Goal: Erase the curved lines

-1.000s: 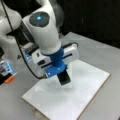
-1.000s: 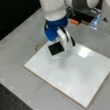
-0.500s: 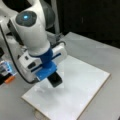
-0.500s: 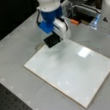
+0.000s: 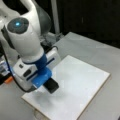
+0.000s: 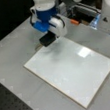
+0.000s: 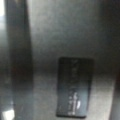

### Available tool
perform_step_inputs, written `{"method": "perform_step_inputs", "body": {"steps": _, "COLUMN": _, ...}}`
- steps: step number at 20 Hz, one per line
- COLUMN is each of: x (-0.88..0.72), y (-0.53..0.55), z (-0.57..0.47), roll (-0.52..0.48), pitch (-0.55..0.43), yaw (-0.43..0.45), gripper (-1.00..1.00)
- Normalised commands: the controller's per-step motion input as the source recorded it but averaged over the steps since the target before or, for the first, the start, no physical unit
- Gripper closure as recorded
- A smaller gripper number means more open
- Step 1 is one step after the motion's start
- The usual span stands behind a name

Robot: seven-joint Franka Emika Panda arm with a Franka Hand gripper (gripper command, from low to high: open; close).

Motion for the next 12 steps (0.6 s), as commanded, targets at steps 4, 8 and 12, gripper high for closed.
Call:
{"method": "perform_step_inputs", "body": {"steps": 4, "x": 0.15, "y": -0.21, "z": 0.00, "roll": -0.053, "pitch": 0.016, "yaw": 0.230, "gripper": 1.00}}
{"method": "perform_step_inputs", "body": {"steps": 8, "x": 0.14, "y": -0.10, "z": 0.04, "roll": -0.026, "pitch": 0.037, "yaw": 0.175, "gripper": 1.00}}
{"method": "perform_step_inputs", "body": {"steps": 12, "x": 0.16, "y": -0.11, "z": 0.03, "roll": -0.034, "pitch": 0.036, "yaw": 0.187, "gripper": 1.00}}
